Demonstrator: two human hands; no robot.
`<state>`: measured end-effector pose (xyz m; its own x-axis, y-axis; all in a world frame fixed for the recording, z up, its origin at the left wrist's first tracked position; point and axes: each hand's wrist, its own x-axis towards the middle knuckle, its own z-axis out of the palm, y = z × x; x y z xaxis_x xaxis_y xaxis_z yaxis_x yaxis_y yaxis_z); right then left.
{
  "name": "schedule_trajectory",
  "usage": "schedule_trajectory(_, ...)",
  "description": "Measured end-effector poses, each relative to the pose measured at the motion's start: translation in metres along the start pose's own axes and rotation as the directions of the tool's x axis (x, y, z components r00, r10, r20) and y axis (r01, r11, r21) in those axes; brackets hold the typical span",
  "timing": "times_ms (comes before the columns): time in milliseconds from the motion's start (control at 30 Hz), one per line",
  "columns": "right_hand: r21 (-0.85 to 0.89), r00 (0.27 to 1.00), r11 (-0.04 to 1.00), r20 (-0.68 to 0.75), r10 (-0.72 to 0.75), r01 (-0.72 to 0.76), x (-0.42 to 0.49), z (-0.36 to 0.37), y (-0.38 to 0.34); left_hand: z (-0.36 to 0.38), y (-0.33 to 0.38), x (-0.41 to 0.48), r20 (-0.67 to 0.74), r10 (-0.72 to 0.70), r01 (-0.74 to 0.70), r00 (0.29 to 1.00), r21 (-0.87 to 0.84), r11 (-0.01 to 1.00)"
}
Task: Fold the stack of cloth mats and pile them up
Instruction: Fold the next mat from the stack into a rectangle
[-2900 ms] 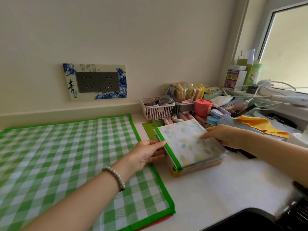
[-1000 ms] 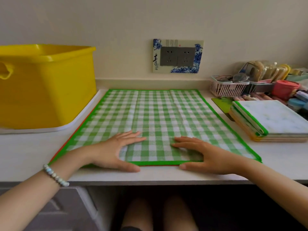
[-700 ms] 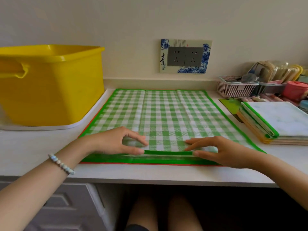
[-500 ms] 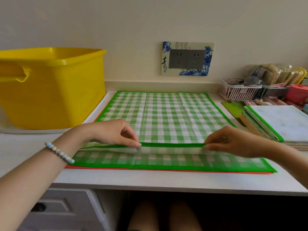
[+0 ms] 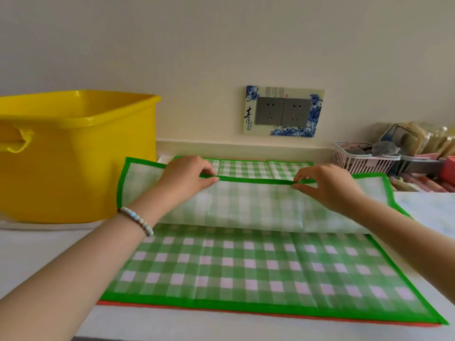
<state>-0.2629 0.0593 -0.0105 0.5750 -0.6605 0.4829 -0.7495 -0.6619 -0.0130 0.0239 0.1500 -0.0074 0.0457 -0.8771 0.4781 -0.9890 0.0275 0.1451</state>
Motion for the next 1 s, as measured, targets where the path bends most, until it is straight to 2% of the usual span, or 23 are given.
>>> schedule_trajectory(133,0.062,0.998,0.996,-0.012,0.069,-0.068,0.018,0.033,0.009,0.024,0.001,0.0,-0.052,-0.002,-0.002,0.999,-0.075,0.997)
schedule_trajectory(300,0.104,0.992,0.986,0.013,0.128,-0.129,0.033,0.07,0.019,0.051,0.007,-0.003,0.068,0.016,-0.002,0.998,-0.197,0.98)
schedule_trajectory(533,0.074,0.981,0.981,0.09,0.171,-0.177,0.048,0.102,0.03,0.084,0.004,-0.007,0.326,0.035,-0.011,0.945,-0.074,0.997)
schedule_trajectory(667,0.099,0.979,0.975,0.069,0.192,-0.198,0.052,0.103,0.028,0.099,-0.001,-0.011,0.419,0.027,-0.013,0.907,-0.038,0.999)
schedule_trajectory(833,0.192,0.982,0.963,0.031,0.185,-0.187,0.052,0.095,-0.003,0.109,-0.005,-0.007,0.42,-0.016,0.033,0.907,-0.033,0.999)
schedule_trajectory(933,0.327,0.983,0.928,0.108,0.149,-0.177,0.045,0.098,-0.036,0.112,-0.005,-0.007,0.42,-0.035,0.075,0.907,-0.079,0.994)
schedule_trajectory(1000,0.351,0.98,0.922,0.164,0.112,-0.164,0.041,0.105,-0.055,0.113,-0.004,-0.01,0.414,-0.053,0.099,0.909,-0.091,0.991)
